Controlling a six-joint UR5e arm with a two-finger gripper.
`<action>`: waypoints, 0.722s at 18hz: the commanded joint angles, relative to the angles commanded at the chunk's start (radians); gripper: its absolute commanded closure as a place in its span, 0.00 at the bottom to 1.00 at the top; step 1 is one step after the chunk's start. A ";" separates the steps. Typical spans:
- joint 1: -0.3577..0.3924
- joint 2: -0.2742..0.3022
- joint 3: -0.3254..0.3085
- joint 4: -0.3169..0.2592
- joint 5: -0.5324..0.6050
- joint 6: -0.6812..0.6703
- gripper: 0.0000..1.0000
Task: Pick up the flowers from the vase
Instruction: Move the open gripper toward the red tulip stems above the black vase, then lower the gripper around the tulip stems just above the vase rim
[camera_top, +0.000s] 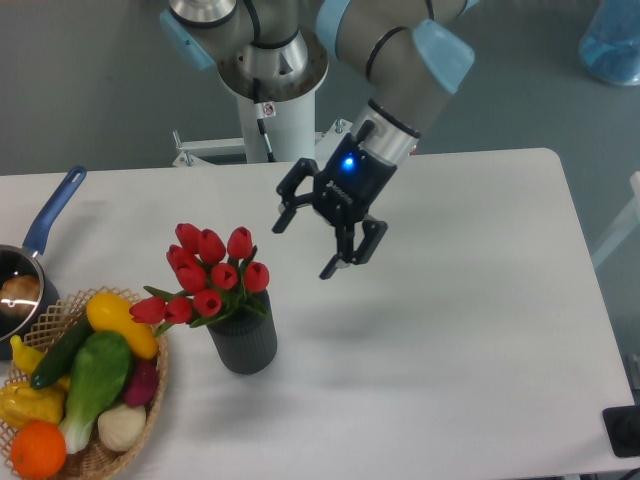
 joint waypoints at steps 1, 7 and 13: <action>-0.003 -0.008 0.002 0.000 -0.003 -0.003 0.00; -0.014 -0.015 -0.026 0.009 -0.055 -0.012 0.00; -0.014 -0.034 -0.026 0.012 -0.101 -0.063 0.00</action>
